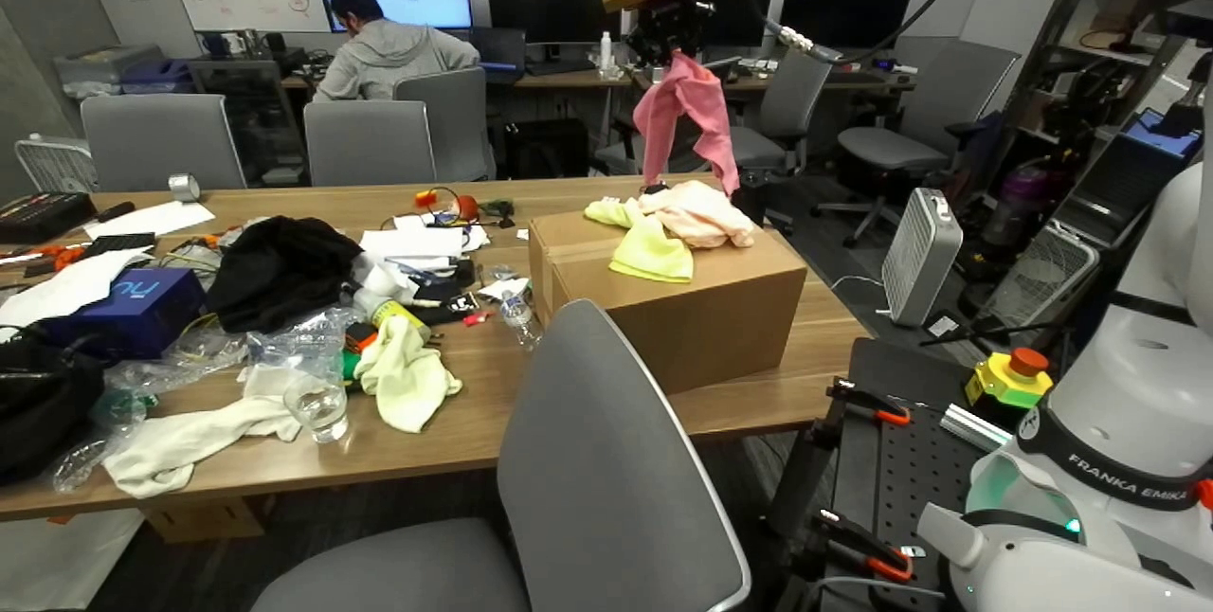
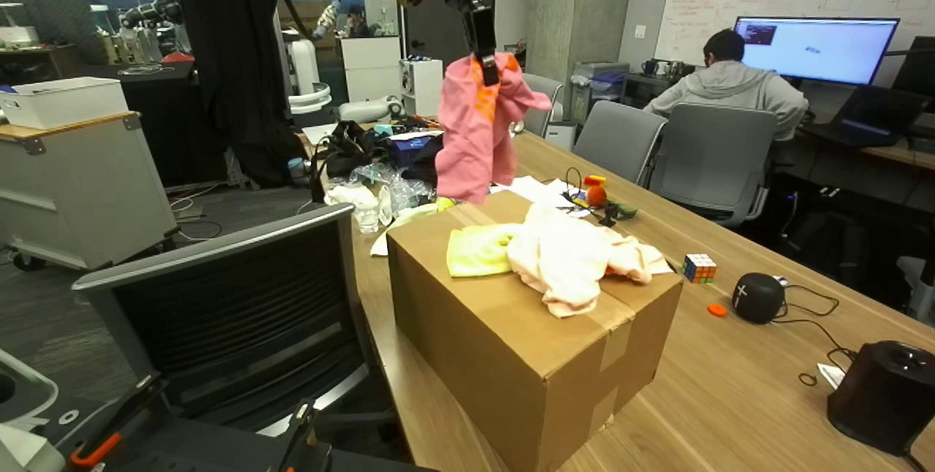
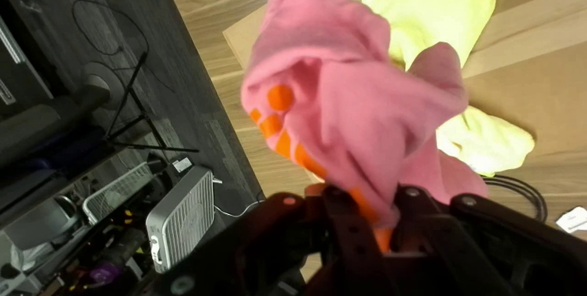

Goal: Remove the yellow towel, peach t-shirt and then the pink t-shirt from the backrest of the chair and put them on top of the brown box

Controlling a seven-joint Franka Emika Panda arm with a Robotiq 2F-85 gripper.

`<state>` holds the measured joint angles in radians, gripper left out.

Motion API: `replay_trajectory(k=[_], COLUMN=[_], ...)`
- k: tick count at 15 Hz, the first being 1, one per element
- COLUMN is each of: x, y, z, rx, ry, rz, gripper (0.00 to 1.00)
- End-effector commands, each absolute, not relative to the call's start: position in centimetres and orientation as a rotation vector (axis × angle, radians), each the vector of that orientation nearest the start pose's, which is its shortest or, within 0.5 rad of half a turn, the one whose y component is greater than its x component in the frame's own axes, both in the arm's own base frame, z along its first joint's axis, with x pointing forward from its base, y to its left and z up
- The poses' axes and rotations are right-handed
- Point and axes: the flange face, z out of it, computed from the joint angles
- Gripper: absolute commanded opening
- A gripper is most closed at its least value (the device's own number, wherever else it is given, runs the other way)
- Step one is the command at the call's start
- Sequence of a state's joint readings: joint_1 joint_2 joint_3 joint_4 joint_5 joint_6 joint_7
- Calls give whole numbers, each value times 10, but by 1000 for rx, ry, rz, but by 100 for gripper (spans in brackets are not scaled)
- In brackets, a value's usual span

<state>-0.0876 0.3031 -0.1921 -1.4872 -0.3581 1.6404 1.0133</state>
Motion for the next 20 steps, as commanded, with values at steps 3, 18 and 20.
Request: replay_trajectory(k=[3,18,20], x=[615,513,480], y=[-208,-58,-51], z=[510,491,495], rx=[-2859,-3200,-3209], ry=[2118,1055,894], rz=[-65,277,293], gripper=[62,100,100])
